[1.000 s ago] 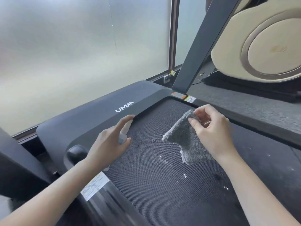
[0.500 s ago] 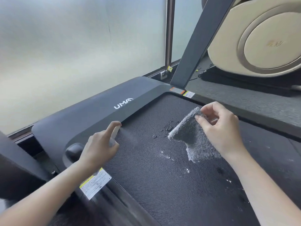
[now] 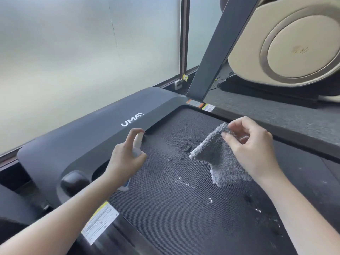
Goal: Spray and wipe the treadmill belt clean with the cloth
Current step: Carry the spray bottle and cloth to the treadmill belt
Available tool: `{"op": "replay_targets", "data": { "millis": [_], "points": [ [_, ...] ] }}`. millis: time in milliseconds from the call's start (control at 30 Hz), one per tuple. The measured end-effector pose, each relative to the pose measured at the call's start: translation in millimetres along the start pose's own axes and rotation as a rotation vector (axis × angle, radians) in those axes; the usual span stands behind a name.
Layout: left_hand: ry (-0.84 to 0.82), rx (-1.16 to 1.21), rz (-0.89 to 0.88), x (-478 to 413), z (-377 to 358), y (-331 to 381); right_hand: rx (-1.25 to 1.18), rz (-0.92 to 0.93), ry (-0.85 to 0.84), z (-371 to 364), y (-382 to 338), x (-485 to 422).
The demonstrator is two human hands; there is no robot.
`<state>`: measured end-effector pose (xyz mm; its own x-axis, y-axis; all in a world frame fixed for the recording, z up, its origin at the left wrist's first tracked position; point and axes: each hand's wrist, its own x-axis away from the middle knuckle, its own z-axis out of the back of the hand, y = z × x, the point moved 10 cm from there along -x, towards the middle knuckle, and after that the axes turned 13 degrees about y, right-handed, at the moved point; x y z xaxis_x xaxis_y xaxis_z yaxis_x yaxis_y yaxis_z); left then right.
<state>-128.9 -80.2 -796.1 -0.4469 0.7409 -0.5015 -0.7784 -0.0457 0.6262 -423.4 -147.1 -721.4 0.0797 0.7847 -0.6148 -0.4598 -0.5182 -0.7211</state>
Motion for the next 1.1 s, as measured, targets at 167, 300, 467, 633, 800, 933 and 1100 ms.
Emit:
{"op": "replay_targets", "data": {
  "millis": [167, 300, 467, 633, 800, 933, 1100],
  "points": [
    [-0.113, -0.034, -0.1, -20, -33, 12, 0.022, 0.003, 0.018, 2, 5, -7],
    [-0.087, -0.11, -0.121, -49, -60, 20, 0.028, -0.005, 0.023, 3, 11, -11],
    [-0.003, -0.097, -0.038, -82, -89, 17, 0.043, -0.018, 0.024, 0, 19, -17],
    [-0.076, -0.136, -0.098, -116, -134, 37, 0.062, -0.027, 0.015, -8, 32, -26],
    [-0.084, -0.146, -0.138, -139, -167, 58, 0.086, -0.029, 0.003, -14, 46, -32],
    [-0.02, -0.11, -0.082, -142, -178, 60, 0.078, -0.039, 0.011, -15, 53, -39],
    [-0.156, -0.1, -0.156, -133, -196, 71, 0.059, -0.056, 0.035, -11, 59, -47]
  ]
}}
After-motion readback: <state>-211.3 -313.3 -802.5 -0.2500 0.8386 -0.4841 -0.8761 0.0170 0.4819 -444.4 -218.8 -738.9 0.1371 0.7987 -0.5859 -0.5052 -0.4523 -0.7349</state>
